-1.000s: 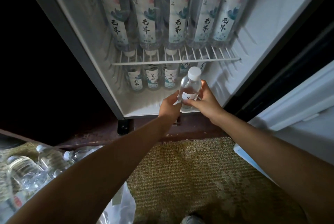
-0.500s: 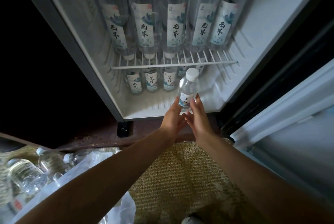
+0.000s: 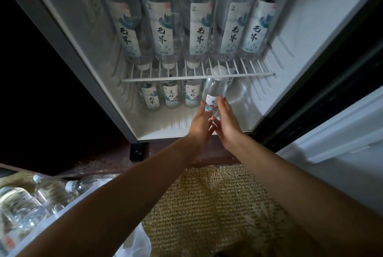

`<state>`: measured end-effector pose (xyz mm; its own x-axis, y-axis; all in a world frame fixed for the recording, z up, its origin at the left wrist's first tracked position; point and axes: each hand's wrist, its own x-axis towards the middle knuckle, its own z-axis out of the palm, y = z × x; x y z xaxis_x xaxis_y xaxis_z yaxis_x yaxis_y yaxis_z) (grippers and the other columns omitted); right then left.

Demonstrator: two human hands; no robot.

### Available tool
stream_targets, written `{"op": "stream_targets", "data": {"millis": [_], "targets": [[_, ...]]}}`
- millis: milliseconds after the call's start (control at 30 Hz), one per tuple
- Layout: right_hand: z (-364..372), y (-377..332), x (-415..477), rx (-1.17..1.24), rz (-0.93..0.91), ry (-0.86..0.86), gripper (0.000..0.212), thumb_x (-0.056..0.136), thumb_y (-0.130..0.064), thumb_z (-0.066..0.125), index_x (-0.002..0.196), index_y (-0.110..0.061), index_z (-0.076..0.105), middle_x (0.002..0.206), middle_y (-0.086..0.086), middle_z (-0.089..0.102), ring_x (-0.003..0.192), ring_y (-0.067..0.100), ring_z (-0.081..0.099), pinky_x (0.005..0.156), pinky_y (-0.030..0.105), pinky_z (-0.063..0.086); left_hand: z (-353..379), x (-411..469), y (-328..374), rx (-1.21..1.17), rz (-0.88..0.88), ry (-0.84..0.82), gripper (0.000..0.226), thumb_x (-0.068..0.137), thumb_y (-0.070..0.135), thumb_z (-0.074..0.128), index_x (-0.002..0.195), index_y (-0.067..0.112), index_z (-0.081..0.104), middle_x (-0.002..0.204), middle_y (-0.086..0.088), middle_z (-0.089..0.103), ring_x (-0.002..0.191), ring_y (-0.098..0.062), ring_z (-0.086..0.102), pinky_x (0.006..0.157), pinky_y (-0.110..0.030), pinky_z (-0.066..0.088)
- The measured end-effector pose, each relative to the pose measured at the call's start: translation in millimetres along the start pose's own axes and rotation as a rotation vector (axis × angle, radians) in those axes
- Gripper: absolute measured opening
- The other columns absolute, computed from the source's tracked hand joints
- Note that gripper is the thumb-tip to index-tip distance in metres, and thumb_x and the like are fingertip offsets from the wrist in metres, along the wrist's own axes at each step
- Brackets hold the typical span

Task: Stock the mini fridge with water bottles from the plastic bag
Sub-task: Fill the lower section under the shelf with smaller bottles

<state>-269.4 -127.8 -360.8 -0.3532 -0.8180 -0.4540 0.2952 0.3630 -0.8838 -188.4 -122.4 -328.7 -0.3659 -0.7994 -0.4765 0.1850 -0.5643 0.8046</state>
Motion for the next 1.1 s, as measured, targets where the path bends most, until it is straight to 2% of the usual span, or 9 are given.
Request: {"op": "stream_targets", "data": {"millis": [100, 233, 400, 533, 667, 767, 867, 967, 1100], "targets": [[4.9, -8.2, 13.3, 0.015, -0.009, -0.004, 0.053, 0.095, -0.05, 0.047, 0.142, -0.027, 0.04, 0.129, 0.002, 0.058, 0.115, 0.019, 0.057, 0.104, 0.039, 0.044, 1.8, 8.3, 9.8, -0.028, -0.007, 0.03, 0.052, 0.102, 0.028, 0.036, 0.151, 0.024, 0.019, 0.146, -0.006, 0.042, 0.127, -0.019, 0.047, 0.103, -0.029, 0.038], [11.2, -11.0, 25.7, 0.02, -0.022, -0.003, 0.052, 0.094, -0.052, 0.047, 0.139, -0.028, 0.043, 0.127, 0.002, 0.06, 0.113, 0.021, 0.059, 0.099, 0.039, 0.046, -0.2, 21.8, 12.8, -0.022, -0.018, 0.048, 0.051, 0.103, 0.019, 0.033, 0.151, 0.023, 0.018, 0.15, -0.006, 0.035, 0.135, -0.022, 0.038, 0.105, -0.031, 0.037], [19.2, -18.4, 34.5, -0.018, 0.01, 0.009, 0.069, 0.079, -0.069, 0.048, 0.136, -0.032, 0.047, 0.131, 0.002, 0.059, 0.114, 0.025, 0.059, 0.092, 0.038, 0.046, 2.5, 31.2, 15.8, 0.043, -0.039, 0.095, 0.048, 0.102, 0.021, 0.033, 0.149, 0.023, 0.026, 0.141, -0.005, 0.048, 0.124, -0.018, 0.049, 0.103, -0.03, 0.041], [18.7, -20.3, 36.6, 0.008, 0.033, -0.03, 0.077, 0.077, -0.075, 0.046, 0.136, -0.027, 0.048, 0.131, 0.003, 0.059, 0.111, 0.022, 0.061, 0.1, 0.044, 0.046, 4.6, 30.2, 19.1, 0.045, -0.066, 0.114, 0.048, 0.1, 0.028, 0.035, 0.147, 0.025, 0.031, 0.141, -0.002, 0.048, 0.128, -0.017, 0.046, 0.102, -0.031, 0.041], [16.8, -14.3, 29.1, 0.011, 0.085, -0.032, 0.064, 0.086, -0.066, 0.048, 0.131, -0.022, 0.053, 0.125, 0.005, 0.063, 0.108, 0.022, 0.062, 0.088, 0.035, 0.05, -1.9, 23.5, 13.4, 0.027, -0.096, 0.109, 0.045, 0.099, 0.016, 0.036, 0.143, 0.027, 0.036, 0.112, 0.005, 0.056, 0.106, -0.011, 0.05, 0.099, -0.031, 0.039], [20.3, -9.8, 17.5, 0.005, 0.146, -0.036, 0.061, 0.087, -0.063, 0.049, 0.133, -0.023, 0.052, 0.13, 0.006, 0.06, 0.116, 0.022, 0.058, 0.092, 0.036, 0.047, -10.6, 15.8, 10.4, 0.029, -0.121, 0.106, 0.055, 0.096, 0.013, 0.041, 0.146, 0.032, 0.03, 0.128, -0.001, 0.055, 0.119, -0.015, 0.049, 0.103, -0.033, 0.041], [25.1, -4.7, 2.2, -0.027, 0.176, -0.067, 0.063, 0.089, -0.06, 0.049, 0.134, -0.017, 0.051, 0.129, 0.009, 0.059, 0.114, 0.021, 0.057, 0.096, 0.035, 0.047, -19.7, 3.6, 8.8, 0.042, -0.11, 0.113, 0.065, 0.093, 0.005, 0.044, 0.147, 0.035, 0.025, 0.115, -0.001, 0.057, 0.11, -0.015, 0.051, 0.097, -0.034, 0.043], [30.5, 1.1, -17.3, -0.073, 0.196, -0.09, 0.059, 0.091, -0.057, 0.048, 0.133, -0.016, 0.052, 0.129, 0.007, 0.059, 0.113, 0.022, 0.058, 0.1, 0.038, 0.046, -28.9, -12.5, 2.0, 0.046, -0.094, 0.094, 0.063, 0.094, 0.006, 0.045, 0.148, 0.032, 0.026, 0.103, 0.006, 0.058, 0.115, -0.016, 0.051, 0.104, -0.037, 0.042], [33.1, 12.7, -49.3, -0.141, 0.266, -0.105, 0.038, 0.092, -0.054, 0.049, 0.101, -0.02, 0.064, 0.116, 0.004, 0.062, 0.108, 0.022, 0.058, 0.1, 0.037, 0.047, -44.7, -43.4, -10.9, 0.055, -0.117, 0.117, 0.048, 0.098, 0.019, 0.044, 0.145, 0.025, 0.036, 0.114, 0.001, 0.06, 0.113, -0.016, 0.053, 0.097, -0.035, 0.045]]}}
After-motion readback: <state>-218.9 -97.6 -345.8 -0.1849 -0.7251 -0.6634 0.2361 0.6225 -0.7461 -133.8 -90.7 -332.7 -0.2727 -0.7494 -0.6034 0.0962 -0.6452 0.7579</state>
